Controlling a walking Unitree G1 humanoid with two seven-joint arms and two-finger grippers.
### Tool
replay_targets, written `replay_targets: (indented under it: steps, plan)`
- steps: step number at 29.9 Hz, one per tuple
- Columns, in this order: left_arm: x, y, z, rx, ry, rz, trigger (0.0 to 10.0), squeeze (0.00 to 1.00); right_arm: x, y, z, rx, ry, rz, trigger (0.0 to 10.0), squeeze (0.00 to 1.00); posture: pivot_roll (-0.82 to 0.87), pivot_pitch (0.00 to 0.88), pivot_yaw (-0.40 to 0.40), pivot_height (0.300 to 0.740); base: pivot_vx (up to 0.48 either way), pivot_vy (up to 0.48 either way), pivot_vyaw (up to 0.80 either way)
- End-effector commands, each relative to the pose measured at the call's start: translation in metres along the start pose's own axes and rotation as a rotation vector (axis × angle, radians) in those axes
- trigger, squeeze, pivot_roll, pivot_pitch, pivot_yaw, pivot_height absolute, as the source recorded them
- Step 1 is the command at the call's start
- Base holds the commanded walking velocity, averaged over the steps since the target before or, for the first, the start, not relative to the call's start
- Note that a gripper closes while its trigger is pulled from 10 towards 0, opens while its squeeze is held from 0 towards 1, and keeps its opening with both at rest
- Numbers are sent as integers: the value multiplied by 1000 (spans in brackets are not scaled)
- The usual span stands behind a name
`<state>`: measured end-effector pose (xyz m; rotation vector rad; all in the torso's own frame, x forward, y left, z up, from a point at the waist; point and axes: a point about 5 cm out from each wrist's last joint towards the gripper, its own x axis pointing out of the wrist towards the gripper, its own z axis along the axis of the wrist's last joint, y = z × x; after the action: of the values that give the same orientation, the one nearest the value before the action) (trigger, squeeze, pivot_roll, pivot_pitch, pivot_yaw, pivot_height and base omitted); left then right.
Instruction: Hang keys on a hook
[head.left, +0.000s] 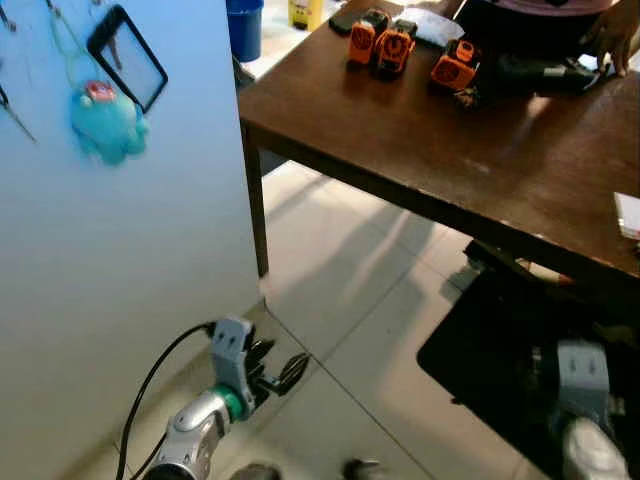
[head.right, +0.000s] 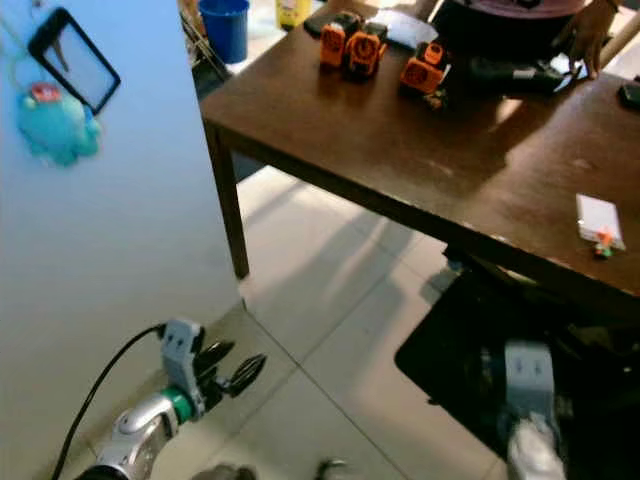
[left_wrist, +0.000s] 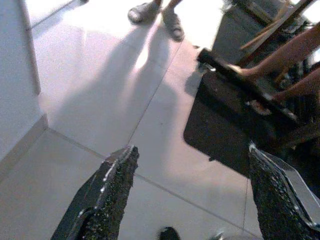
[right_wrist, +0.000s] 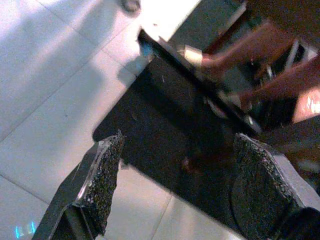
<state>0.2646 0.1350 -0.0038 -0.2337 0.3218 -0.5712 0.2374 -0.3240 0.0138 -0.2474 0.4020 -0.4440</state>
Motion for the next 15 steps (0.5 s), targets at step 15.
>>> replay_targets:
  steps: [15]
  plan:
    - [9, -15, 4, -3, -30, -79, 10000, 0, -8, -16, -18, 10, 56, -3, 10000, 0, -72, 131, 62, 740, 56, 0, -480]
